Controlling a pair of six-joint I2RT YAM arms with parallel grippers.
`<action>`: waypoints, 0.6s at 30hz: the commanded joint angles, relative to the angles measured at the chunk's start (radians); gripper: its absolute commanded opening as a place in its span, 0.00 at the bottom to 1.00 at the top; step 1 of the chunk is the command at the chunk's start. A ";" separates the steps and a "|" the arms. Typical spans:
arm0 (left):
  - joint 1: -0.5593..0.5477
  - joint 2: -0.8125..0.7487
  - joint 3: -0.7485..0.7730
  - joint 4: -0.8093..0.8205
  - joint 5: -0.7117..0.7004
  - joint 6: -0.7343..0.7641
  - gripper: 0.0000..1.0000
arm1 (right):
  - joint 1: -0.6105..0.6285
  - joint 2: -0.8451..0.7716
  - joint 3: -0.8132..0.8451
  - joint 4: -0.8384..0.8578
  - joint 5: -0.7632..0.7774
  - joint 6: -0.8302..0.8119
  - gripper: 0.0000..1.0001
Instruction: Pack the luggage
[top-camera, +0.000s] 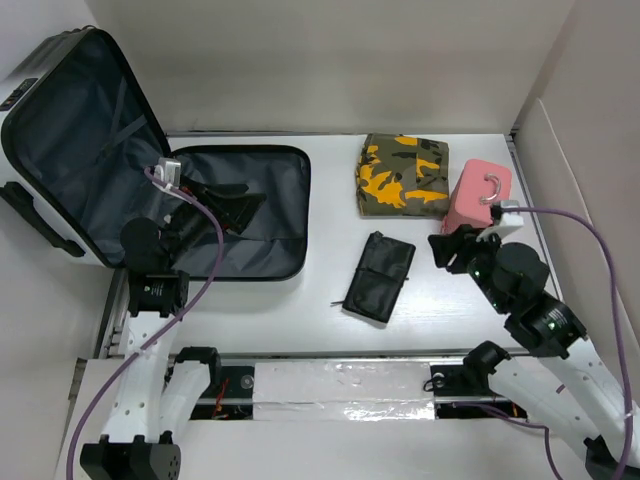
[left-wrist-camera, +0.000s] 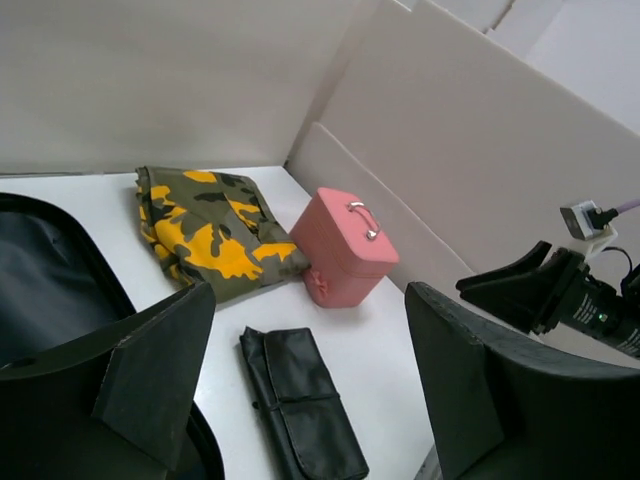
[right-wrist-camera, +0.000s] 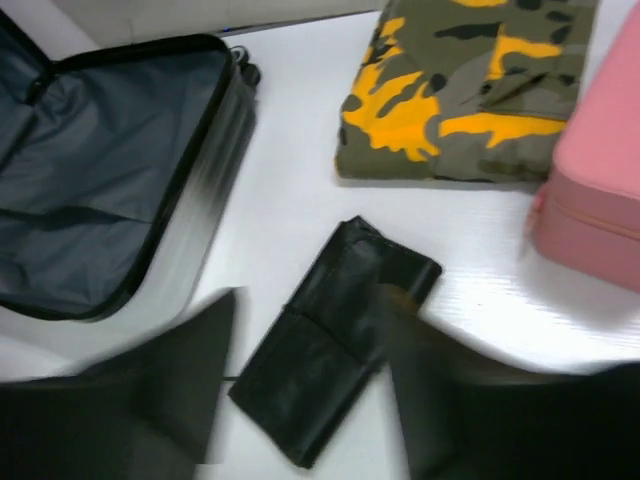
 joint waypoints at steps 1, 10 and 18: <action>0.000 -0.011 -0.028 0.091 0.064 -0.003 0.76 | 0.008 -0.028 -0.030 -0.084 0.090 0.092 0.45; -0.010 -0.061 -0.008 -0.054 0.035 0.062 0.00 | -0.012 0.130 -0.120 -0.143 0.167 0.231 0.14; -0.057 -0.083 0.010 -0.254 -0.124 0.188 0.08 | -0.199 0.236 -0.247 0.127 -0.059 0.231 0.69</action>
